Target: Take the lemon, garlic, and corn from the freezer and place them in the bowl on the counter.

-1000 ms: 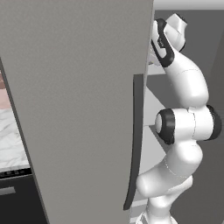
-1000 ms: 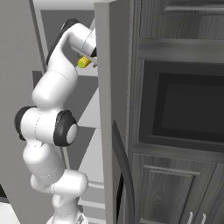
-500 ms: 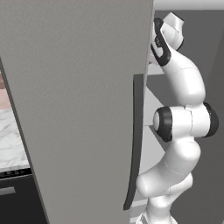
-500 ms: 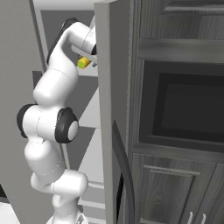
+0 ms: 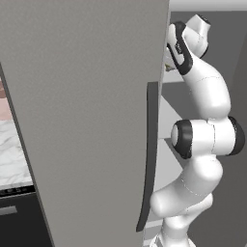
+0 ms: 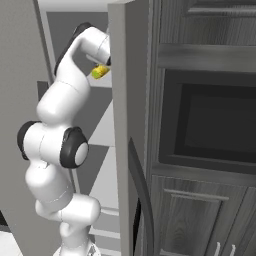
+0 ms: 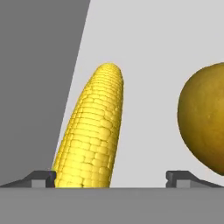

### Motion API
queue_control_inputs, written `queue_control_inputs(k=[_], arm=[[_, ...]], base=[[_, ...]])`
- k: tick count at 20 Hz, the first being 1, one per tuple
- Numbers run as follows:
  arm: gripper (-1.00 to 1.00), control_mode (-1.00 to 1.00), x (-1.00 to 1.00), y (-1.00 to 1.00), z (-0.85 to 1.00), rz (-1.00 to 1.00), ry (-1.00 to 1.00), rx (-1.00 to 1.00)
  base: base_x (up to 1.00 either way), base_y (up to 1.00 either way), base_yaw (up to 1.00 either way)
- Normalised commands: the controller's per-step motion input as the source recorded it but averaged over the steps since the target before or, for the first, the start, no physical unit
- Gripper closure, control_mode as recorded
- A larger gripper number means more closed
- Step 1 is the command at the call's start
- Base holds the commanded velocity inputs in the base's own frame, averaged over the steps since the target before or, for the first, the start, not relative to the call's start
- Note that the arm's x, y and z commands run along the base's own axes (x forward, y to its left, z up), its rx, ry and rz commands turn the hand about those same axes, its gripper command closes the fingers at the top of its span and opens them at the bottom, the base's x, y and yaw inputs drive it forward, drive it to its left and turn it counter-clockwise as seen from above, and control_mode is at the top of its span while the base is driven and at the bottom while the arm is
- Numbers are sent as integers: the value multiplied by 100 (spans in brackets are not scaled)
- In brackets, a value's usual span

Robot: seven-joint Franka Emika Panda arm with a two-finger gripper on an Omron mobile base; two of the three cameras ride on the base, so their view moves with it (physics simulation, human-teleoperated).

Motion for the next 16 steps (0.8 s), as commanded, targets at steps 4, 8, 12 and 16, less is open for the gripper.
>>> queue_control_inputs(k=[4, 8, 12, 16], arm=[[-100, -100, 0, -12, -34, 0, -2, 0], [-100, -100, 0, 0, 6, 0, 0, 1], [-100, -100, 0, 1, 44, 6, 0, 3], [-100, -100, 1, 24, 17, 9, 5, 2]], base=[[0, 0, 0], [0, 0, 0], [0, 0, 0], [0, 0, 0]])
